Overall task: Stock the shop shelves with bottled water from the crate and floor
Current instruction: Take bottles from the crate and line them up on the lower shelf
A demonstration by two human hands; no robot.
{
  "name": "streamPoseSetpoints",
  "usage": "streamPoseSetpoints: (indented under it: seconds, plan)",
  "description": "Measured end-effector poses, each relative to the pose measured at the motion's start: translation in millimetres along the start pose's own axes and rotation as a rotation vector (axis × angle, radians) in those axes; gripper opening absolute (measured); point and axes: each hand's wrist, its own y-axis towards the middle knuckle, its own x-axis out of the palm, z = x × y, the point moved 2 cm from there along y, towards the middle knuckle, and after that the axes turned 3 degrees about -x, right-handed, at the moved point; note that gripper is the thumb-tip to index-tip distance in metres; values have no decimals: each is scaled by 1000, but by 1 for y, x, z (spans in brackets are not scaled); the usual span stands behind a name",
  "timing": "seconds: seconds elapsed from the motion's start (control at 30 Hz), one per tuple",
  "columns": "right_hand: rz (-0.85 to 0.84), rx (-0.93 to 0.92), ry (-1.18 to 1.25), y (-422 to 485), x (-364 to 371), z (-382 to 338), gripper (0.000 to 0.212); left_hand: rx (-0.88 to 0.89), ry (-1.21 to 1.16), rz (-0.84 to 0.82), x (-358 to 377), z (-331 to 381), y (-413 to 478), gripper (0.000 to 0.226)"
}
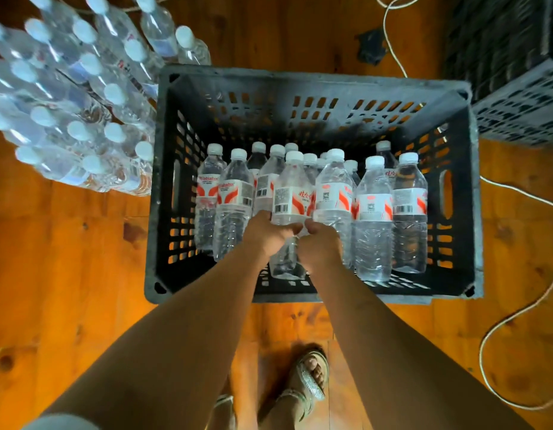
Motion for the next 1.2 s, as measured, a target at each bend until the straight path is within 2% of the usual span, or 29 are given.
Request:
streamPoseSetpoints:
  seconds: [0.07,0.13,0.23,0.37,0.4,0.47,0.5,0.53,0.6,0.67,0.73,0.8,0.9,1.1,1.2]
  plan:
    - [-17,-31,43,-5,1,0,55,27,-49,-42,-4,-4,0,22]
    - [-40,-93,94,-14,-1,-1,54,48,-153,-63,-12,-7,-13,13]
    - [-152,-153,175,-36,-11,-12,56,93,-239,-173,-31,-10,-37,14]
    - [-365,-140,189,-75,-25,-38,62,170,-304,-307,-68,-1,-78,37]
    - [-393,-147,197,-90,-28,-49,64,174,-345,-328,-79,4,-91,35]
    - [-420,-188,245,-124,-32,-74,78,188,-413,-358,-100,16,-118,28]
    - [-429,-207,273,-139,-34,-86,89,194,-437,-369,-111,22,-132,29]
    - [-428,-226,288,-155,-35,-98,90,205,-447,-369,-122,28,-146,33]
    - [-422,-279,293,-186,-39,-122,72,220,-468,-341,-143,41,-176,47]
    - [-425,-355,253,-218,-44,-146,76,229,-503,-292,-166,53,-206,53]
    - [-432,-448,182,-249,-48,-171,80,276,-504,-264,-188,68,-239,50]
    - [-425,-517,124,-280,-52,-191,67,318,-500,-208,-208,79,-272,43]
    - [-449,-628,50,-329,-57,-217,65,377,-556,-118,-235,86,-324,28]
    - [-581,-831,-95,-438,-50,-249,56,432,-668,104,-281,70,-438,31]
    - [-660,-941,-160,-494,-36,-258,52,471,-748,225,-304,53,-497,22]
